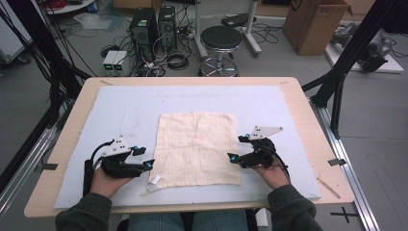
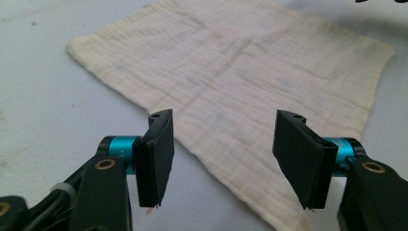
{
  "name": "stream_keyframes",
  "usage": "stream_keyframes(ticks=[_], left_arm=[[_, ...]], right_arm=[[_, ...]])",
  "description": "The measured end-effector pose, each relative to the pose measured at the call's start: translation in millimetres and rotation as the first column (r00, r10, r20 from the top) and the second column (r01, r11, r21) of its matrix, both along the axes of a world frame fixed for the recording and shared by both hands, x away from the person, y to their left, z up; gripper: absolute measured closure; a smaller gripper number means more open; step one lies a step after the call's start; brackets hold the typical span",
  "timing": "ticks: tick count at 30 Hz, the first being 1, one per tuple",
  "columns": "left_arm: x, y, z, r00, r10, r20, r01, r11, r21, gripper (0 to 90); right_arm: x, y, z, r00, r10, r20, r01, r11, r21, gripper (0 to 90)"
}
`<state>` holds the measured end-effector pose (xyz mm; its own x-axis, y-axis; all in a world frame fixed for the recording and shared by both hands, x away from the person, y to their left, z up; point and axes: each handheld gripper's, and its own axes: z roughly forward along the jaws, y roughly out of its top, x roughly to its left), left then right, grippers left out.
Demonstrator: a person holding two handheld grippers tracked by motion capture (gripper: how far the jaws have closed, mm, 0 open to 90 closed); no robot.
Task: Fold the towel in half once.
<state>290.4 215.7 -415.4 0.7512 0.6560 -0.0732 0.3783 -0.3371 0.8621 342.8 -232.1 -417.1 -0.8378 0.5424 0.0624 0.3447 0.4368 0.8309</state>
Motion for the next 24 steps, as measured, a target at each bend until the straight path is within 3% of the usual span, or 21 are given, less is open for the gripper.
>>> stream_keyframes(ticks=[5, 9, 18, 24], left_arm=[[14.1, 0.8, 6.6, 0.9999, 0.009, -0.01, -0.009, 1.0, -0.002, 40.6], [33.5, -4.2, 10.5, 0.9991, 0.021, -0.037, -0.021, 0.9997, -0.013, 40.6], [70.7, -8.4, 19.1, 0.997, 0.061, -0.047, -0.063, 0.997, -0.045, 45.3], [96.0, -9.5, 26.0, 0.993, 0.103, -0.057, -0.105, 0.9943, -0.019, 45.8]], right_arm=[[14.7, 1.0, 5.8, 0.9999, -0.001, -0.014, 0.001, 1.0, -0.006, 17.4], [29.2, 1.8, 12.3, 0.9997, -0.015, -0.019, 0.015, 0.9998, -0.015, 17.6], [66.9, 3.3, 20.8, 0.9979, -0.05, -0.041, 0.049, 0.9987, -0.016, 20.7], [91.0, 5.9, 28.7, 0.9964, -0.066, -0.055, 0.063, 0.9972, -0.041, 23.5]])
